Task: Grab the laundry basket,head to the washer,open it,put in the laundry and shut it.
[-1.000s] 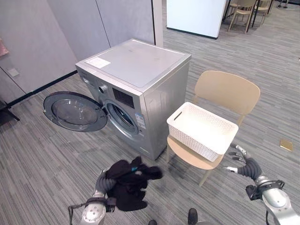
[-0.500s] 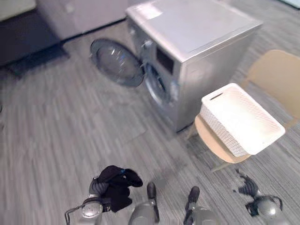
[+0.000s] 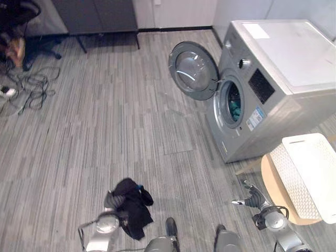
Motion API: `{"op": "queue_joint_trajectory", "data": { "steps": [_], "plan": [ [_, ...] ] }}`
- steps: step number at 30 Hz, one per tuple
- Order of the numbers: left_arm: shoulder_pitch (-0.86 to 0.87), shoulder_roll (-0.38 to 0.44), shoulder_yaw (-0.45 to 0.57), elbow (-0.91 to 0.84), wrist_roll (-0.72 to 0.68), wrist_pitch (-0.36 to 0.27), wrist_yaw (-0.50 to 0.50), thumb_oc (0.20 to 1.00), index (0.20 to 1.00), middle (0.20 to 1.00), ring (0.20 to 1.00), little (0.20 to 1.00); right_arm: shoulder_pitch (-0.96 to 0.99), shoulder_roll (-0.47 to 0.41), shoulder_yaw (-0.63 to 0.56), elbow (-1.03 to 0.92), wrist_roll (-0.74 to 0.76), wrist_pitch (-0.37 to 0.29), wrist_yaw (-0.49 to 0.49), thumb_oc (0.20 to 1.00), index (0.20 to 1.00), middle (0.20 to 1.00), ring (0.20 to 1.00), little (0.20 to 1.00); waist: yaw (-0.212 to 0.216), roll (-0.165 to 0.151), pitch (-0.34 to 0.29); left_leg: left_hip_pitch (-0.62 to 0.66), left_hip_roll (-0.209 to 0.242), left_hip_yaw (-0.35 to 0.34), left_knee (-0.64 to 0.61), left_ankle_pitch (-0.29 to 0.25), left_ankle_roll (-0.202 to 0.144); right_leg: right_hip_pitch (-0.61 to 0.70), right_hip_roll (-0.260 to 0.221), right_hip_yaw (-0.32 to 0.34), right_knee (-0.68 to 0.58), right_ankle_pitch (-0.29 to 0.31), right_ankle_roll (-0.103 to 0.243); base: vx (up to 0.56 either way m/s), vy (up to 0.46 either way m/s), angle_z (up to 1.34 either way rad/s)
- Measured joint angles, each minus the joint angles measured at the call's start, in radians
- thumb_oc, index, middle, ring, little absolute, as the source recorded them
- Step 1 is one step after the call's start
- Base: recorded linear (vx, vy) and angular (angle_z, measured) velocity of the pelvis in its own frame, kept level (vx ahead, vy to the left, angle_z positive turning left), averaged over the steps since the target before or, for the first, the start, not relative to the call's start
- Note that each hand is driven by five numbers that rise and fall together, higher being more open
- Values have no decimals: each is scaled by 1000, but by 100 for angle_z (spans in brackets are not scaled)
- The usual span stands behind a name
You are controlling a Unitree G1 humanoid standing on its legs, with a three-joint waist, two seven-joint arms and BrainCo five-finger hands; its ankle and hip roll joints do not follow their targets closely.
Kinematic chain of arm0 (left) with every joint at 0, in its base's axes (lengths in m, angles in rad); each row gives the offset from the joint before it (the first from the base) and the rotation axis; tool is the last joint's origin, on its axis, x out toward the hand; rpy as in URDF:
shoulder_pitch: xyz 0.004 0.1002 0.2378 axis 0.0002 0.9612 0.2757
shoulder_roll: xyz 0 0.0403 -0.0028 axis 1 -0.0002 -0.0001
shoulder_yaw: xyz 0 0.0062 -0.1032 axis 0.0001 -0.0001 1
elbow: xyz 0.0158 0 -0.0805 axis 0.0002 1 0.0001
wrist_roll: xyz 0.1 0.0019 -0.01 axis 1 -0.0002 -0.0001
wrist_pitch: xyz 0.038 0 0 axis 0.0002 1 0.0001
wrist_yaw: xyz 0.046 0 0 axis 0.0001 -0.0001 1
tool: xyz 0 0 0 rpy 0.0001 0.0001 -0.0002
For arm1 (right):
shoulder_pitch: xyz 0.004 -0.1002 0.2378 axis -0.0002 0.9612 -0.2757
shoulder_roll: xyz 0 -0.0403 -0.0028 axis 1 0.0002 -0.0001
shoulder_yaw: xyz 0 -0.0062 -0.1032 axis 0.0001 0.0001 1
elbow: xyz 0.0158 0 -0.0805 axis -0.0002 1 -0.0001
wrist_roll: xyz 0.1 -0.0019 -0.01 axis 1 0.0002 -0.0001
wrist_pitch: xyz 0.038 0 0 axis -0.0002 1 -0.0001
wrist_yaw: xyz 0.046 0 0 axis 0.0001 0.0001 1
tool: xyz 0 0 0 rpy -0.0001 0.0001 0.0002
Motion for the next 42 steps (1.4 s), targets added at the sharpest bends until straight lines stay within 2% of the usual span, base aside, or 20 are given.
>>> {"op": "queue_joint_trajectory", "data": {
  "steps": [3, 7, 10, 11, 13, 15, 16, 19, 20, 21, 23, 25, 27, 30, 31, 34, 36, 38, 39, 42],
  "plan": [
    [-8, -9, -16, 3, 0, 4, 2, 200, 200, 200, 200, 200, -13, -6, -2, -8, 2, 0, 1, 1000, 1000, 1000, 1000, 1000, -31, 22, 21, 7, 5, -53, 12, -17, 6, -77, 77, -5, -59, 8, 10, 266, 28, 51],
    [12, -37, -19, 3, 0, 4, -6, 200, 200, 200, 200, 200, -9, -7, -2, -6, 2, 3, 5, 1000, 1000, 1000, 1000, 1000, -51, 13, 27, 65, -22, -100, 16, -55, -13, -122, 64, -98, -211, 21, 19, 438, -24, 51],
    [21, -46, -29, 4, 1, 8, -15, 200, 200, 200, 200, 200, 22, -5, -8, 1, 2, 3, 17, 1000, 1000, 1000, 1000, 1000, -57, 3, 25, 135, -19, -197, -4, -87, -60, -66, 60, -89, -277, 37, 19, 308, -74, 74],
    [26, -50, -36, 8, 1, 12, -17, 200, 200, 200, 200, 200, 33, -6, -13, 9, 2, 5, 18, 1000, 1000, 1000, 1000, 1000, -58, 8, 24, 164, -6, -220, -7, -98, -75, -40, 74, -73, -280, 86, 11, 264, -84, 93],
    [45, -54, -63, 7, 2, 15, -25, 200, 200, 200, 200, 200, 60, -8, -24, 24, 3, 5, 17, 1000, 1000, 1000, 1000, 1000, -79, 44, -3, 187, 43, -256, 0, -123, -120, -8, 123, -74, -261, 106, 3, 169, -90, 69],
    [55, -55, -69, -1, 3, 14, -30, 200, 200, 200, 200, 200, 46, -18, -24, 31, 4, 4, 16, 1000, 1000, 1000, 1000, 1000, -75, 59, -19, 186, 89, -265, 42, -130, -133, 16, 168, -90, -259, 113, -62, 303, -200, 36],
    [46, -59, -71, 1, 3, 18, -40, 200, 200, 200, 200, 200, 24, -21, -33, 41, 4, 6, 14, 1000, 1000, 1000, 1000, 1000, -94, 61, -21, 164, 113, -273, 116, -114, -170, 68, 181, -128, -293, 97, -85, 238, -180, 42],
    [36, -63, -91, -1, 3, 15, -54, 200, 200, 200, 200, 200, 26, -25, -57, 36, 20, 1, 11, 1000, 1000, 1000, 1000, 1000, -96, 42, -37, 68, 111, -279, 402, -125, -221, 149, 192, -122, -354, 94, -107, 183, -105, 8],
    [33, -66, -92, -2, 3, 15, -53, 200, 200, 200, 200, 200, 17, -29, -58, 34, 27, -5, 5, 1000, 1000, 1000, 1000, 1000, -94, 40, -38, 23, 111, -278, 467, -134, -226, 162, 198, -105, -366, 79, -142, 225, -40, -20],
    [18, -67, -99, -1, 3, 15, -54, 200, 200, 200, 200, 200, 12, -30, -62, 36, 29, -5, -2, 1000, 1000, 1000, 1000, 1000, -97, 39, -38, -20, 111, -270, 514, -145, -223, 168, 198, -104, -382, 74, -150, 327, 8, -20],
    [-16, -69, -105, -1, 3, 14, -53, 200, 200, 200, 200, 200, 7, -30, -59, 40, 30, 6, -12, 1000, 1000, 1000, 1000, 1000, -70, 7, -28, -83, 75, -209, 387, -162, -210, 190, 183, -57, -428, 99, -128, 318, 46, -40],
    [-16, -73, -106, 1, 3, 15, -53, 200, 200, 200, 200, 200, 7, -26, -59, 69, 30, 7, -15, 1000, 1000, 1000, 1000, 1000, -49, -1, -21, -88, 62, -190, 127, -79, -200, 249, 188, -28, -478, 116, -126, 329, 123, -67],
    [-18, -76, -116, 27, 7, 8, -51, 200, 200, 200, 200, 200, 14, -30, -31, 130, 29, 8, -24, 1000, 1000, 1000, 1000, 1000, -36, 33, -27, -170, 92, -232, 42, 41, -224, 288, 236, 10, -480, 69, -141, 485, 190, -78],
    [-18, -74, -117, 43, 8, 15, -48, 200, 200, 200, 200, 200, 14, -24, -12, 176, 29, 13, -23, 1000, 1000, 1000, 1000, 1000, -3, 59, -20, -198, 100, -303, -12, 91, -228, 313, 267, 81, -473, 59, -160, 330, 221, -100],
    [-11, -76, -116, 71, 7, 17, -44, 200, 200, 200, 200, 200, 7, -25, -19, 191, 28, 16, -20, 1000, 1000, 1000, 1000, 1000, 24, 62, -18, -184, 95, -355, -55, 115, -220, 320, 274, 176, -457, 48, -165, 259, 233, -145],
    [-15, -77, -120, 75, 8, 18, -44, 200, 200, 200, 200, 200, 18, -30, -28, 188, 28, 16, -20, 1000, 1000, 1000, 1000, 1000, 4, 75, -20, -162, 106, -299, -16, 135, -189, 367, 269, 203, -457, 32, -173, 277, 232, -72],
    [-17, -82, -131, 74, 9, 15, -46, 200, 200, 200, 200, 200, 46, -30, -43, 198, 29, 18, -21, 1000, 1000, 1000, 1000, 1000, -8, 93, -26, -97, 125, -273, -10, 139, -164, 381, 271, 208, -382, -45, -158, 164, 180, -20],
    [-30, -71, -131, 71, 10, 15, -45, 200, 200, 200, 200, 200, 57, -21, -28, 184, 29, 19, -19, 1000, 1000, 1000, 1000, 1000, -14, 58, -35, -86, 87, -220, -2, 145, -125, 335, 222, 229, -256, -137, -141, 150, 234, -56],
    [-41, -56, -137, 64, 10, 17, -45, 200, 200, 200, 200, 200, 51, -16, -22, 146, 28, 16, -20, 1000, 1000, 1000, 1000, 1000, -9, 36, -35, -75, 52, -155, 4, 123, -86, 264, 138, 188, -136, -142, -78, 143, 256, -95],
    [-62, -6, -135, 40, 12, 21, -46, 200, 200, 200, 200, 200, -2, 20, -15, 84, 28, 5, -15, 1000, 1000, 1000, 1000, 1000, 2, 35, -4, -41, 28, -73, 10, 96, -48, 132, 14, 132, 89, -127, -4, 135, 228, -94]
  ]
}}
